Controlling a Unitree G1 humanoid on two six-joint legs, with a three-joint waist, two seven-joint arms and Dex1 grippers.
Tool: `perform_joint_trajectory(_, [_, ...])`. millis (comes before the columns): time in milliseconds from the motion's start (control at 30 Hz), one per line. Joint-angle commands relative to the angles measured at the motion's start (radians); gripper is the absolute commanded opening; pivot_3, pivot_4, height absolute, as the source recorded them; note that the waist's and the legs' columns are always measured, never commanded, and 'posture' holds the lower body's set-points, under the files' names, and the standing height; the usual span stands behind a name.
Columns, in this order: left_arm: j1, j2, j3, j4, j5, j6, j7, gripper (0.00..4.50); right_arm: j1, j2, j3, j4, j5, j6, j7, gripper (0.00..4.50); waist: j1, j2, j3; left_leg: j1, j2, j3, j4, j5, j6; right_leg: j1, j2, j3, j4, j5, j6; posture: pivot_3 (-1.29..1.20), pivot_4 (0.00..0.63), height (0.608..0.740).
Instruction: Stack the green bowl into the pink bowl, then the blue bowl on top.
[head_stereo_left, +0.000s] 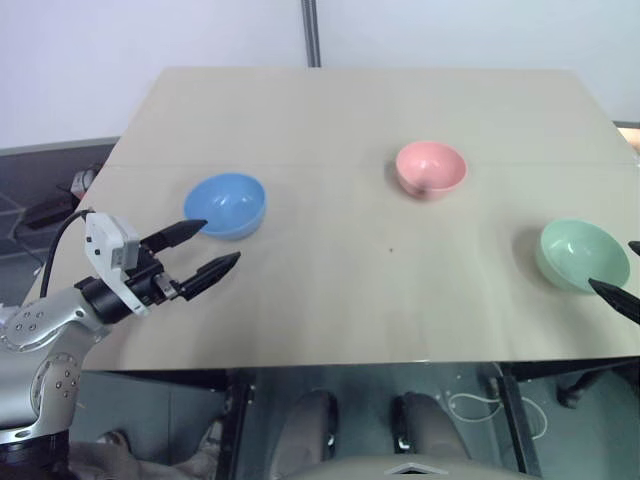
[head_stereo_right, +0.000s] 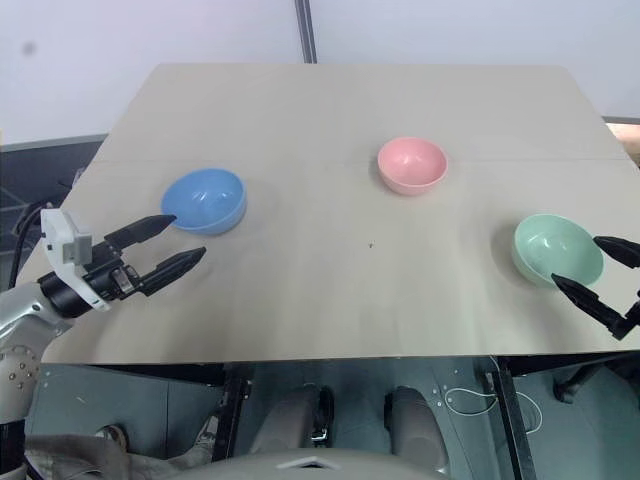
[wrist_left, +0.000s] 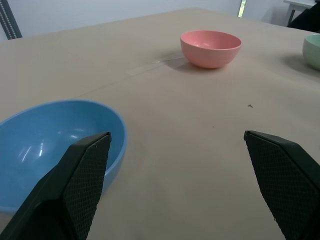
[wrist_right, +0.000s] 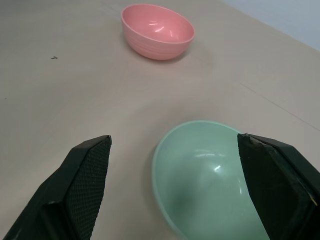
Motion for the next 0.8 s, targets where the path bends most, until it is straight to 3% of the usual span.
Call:
perform_joint_trajectory(33, [-0.027,0.011,0.016,-0.007,-0.010,0.002,-0.003,4.50,-0.034,-0.015,-0.010,-0.033,0.016,0.015,-0.013,4.37,0.000,0.000,0.000,0.000,0.000,0.000,0.000,0.000,0.000,0.000,0.000,0.000,0.000,0.000,0.000,0.00,0.150,0.740])
perform_joint_trajectory(267, [-0.069,-0.015,-0.025,-0.031,-0.042,-0.006,-0.058,4.50,-0.143,0.008,0.144,-0.080,-0.056,0.044,-0.121,4.37,-0.002,0.000,0.000,0.001,-0.001,0.000,0.000,0.000,0.000,0.000,-0.001,0.000,0.000,0.000,0.000,0.00,0.150,0.740])
perform_joint_trajectory(433, [-0.114,-0.070,-0.081,-0.071,-0.056,-0.015,-0.062,4.50,-0.405,0.056,0.447,-0.031,-0.175,0.078,-0.210,4.37,-0.006,0.000,0.000,0.000,-0.001,0.000,0.001,0.000,0.000,0.000,-0.001,0.000,0.001,0.000,0.000,0.00,0.150,0.740])
perform_joint_trajectory(567, [-0.135,-0.114,-0.123,-0.100,-0.054,-0.002,-0.024,4.50,-0.707,0.173,0.693,0.164,-0.322,0.034,-0.231,4.37,-0.019,0.000,0.001,0.000,-0.001,0.001,0.001,0.001,0.000,-0.001,0.000,0.001,0.002,0.001,-0.001,0.00,0.150,0.740])
perform_joint_trajectory(633, [-0.120,-0.129,-0.133,-0.123,-0.055,0.001,-0.015,4.50,-0.851,0.232,0.795,0.361,-0.433,-0.097,-0.229,4.37,-0.014,0.000,0.001,0.000,-0.001,0.000,0.001,0.001,-0.001,-0.003,0.000,0.000,0.003,0.001,-0.001,0.00,0.150,0.740])
perform_joint_trajectory(800, [-0.077,-0.148,-0.133,-0.178,-0.063,0.005,0.019,4.50,-1.084,0.321,0.917,0.768,-0.582,-0.308,-0.227,4.37,-0.005,-0.001,0.001,-0.006,-0.002,0.001,0.001,0.003,-0.005,-0.008,0.001,0.000,0.003,0.001,-0.001,0.00,0.150,0.740])
